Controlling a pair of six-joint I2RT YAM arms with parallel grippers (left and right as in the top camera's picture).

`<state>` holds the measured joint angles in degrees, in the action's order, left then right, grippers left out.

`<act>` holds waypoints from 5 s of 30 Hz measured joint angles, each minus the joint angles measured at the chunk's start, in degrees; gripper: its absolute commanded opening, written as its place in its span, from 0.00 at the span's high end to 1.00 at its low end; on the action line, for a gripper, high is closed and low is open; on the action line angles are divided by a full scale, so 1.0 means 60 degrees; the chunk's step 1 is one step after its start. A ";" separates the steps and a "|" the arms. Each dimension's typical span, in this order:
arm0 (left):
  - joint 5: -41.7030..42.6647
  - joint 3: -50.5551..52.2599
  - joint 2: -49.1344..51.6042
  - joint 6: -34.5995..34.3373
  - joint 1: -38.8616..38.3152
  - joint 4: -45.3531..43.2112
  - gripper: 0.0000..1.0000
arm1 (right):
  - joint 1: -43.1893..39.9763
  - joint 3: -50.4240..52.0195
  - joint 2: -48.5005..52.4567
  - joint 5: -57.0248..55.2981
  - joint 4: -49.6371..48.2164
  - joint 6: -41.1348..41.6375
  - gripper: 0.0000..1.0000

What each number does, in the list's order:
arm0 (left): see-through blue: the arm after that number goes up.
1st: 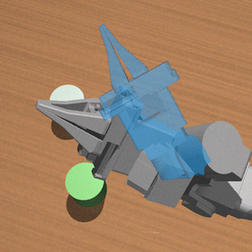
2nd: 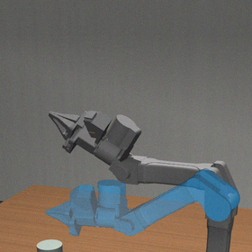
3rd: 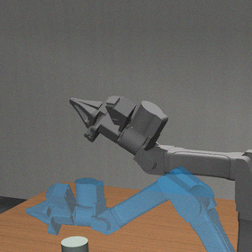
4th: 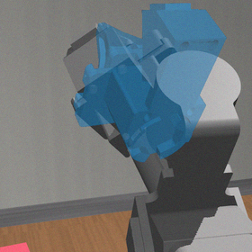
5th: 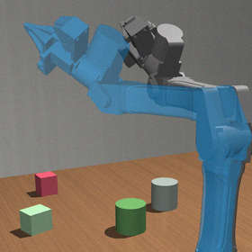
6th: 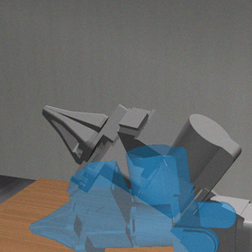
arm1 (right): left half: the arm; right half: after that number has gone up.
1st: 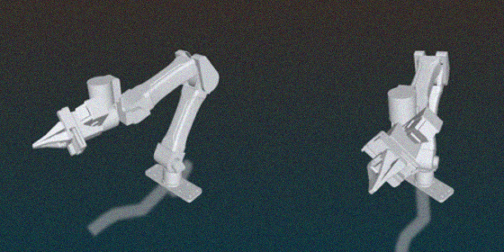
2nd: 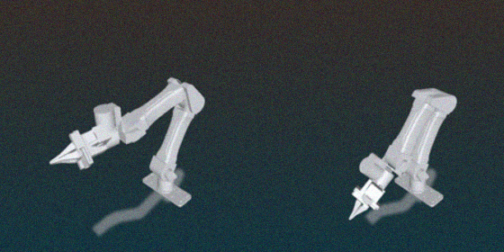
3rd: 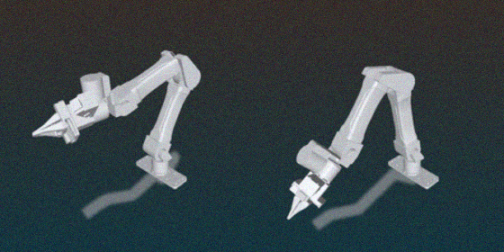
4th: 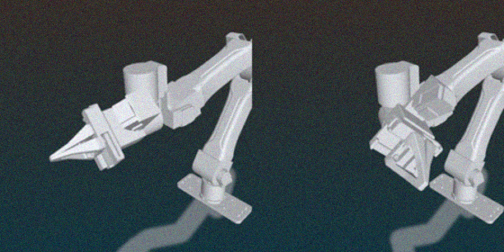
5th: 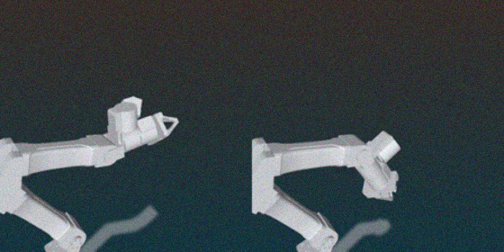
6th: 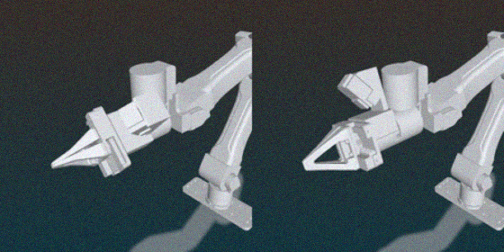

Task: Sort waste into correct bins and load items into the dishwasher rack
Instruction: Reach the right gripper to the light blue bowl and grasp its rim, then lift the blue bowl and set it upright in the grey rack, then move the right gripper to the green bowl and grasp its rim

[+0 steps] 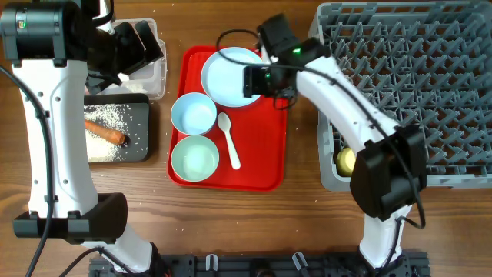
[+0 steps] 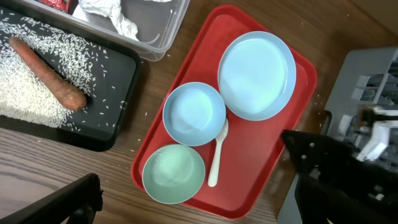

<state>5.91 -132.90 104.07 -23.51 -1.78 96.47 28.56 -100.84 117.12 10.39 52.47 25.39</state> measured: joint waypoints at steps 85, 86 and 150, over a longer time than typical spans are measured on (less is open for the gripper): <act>-0.0007 0.0000 0.0000 -0.2718 0.3253 -0.0284 0.00 | -0.2856 0.0000 -0.0113 -1.1785 -0.4382 -0.7413 0.96; -0.0007 0.0000 0.0000 -0.2718 0.3253 -0.0284 0.00 | -0.2856 0.0000 -0.0022 -1.1803 -0.4557 -0.7781 0.96; -0.0011 0.0000 0.0000 -0.2721 0.3253 -0.0284 0.00 | 0.0962 0.0510 -0.1133 0.2138 -0.0463 -0.4331 0.25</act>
<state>5.85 -132.90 104.07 -39.83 17.74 94.76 34.33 -97.78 110.32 23.22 49.69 -0.60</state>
